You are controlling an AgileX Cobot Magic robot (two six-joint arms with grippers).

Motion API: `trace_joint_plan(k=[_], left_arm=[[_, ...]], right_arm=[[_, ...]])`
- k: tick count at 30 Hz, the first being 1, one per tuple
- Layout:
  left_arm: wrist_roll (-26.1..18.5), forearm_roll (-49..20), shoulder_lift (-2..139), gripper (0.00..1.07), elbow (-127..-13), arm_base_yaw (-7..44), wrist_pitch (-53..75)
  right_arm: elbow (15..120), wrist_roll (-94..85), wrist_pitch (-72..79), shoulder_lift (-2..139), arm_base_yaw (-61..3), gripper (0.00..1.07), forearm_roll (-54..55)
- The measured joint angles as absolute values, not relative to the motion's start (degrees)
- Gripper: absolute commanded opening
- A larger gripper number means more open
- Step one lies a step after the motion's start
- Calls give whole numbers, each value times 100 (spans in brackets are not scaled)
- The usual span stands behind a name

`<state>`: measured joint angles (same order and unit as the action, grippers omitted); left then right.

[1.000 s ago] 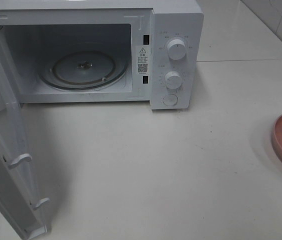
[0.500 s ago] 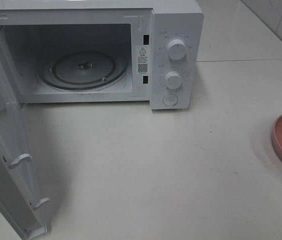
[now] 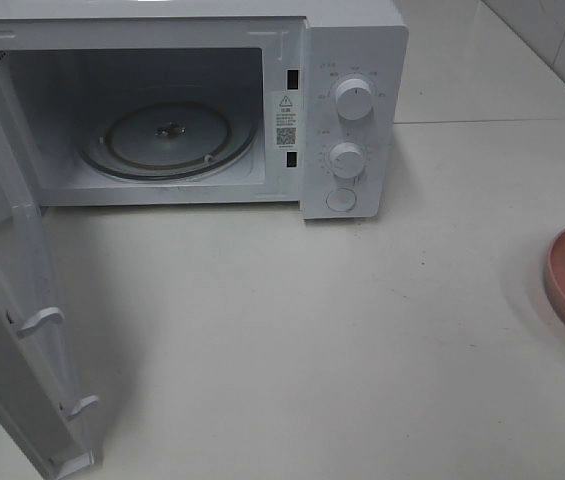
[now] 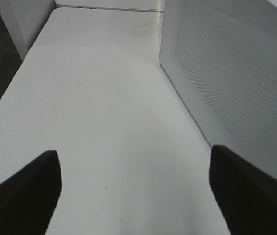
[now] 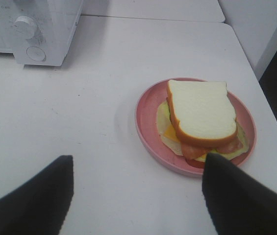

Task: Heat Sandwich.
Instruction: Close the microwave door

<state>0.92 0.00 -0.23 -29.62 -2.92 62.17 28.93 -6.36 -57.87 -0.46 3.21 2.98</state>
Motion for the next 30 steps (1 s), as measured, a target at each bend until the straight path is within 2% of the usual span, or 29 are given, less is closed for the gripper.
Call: trace_joint_plan(k=[11,20,26,30], left_arm=[[350,0,-23,78,-2979,-292,6188],[390,212,321,78,-3174,-292,5122],[390,934,1197,73,-2945,-292,3965],[413,1003,1811,72,-2762,-292,3369]], right_arm=[[2893,-636,-5787,-46,321,71,298],[2893,-636,-5787,-46,321,71,298],[2893,-636,-5787,-46,321,71,298],[2893,-636,-5787,-46,321,71,298]])
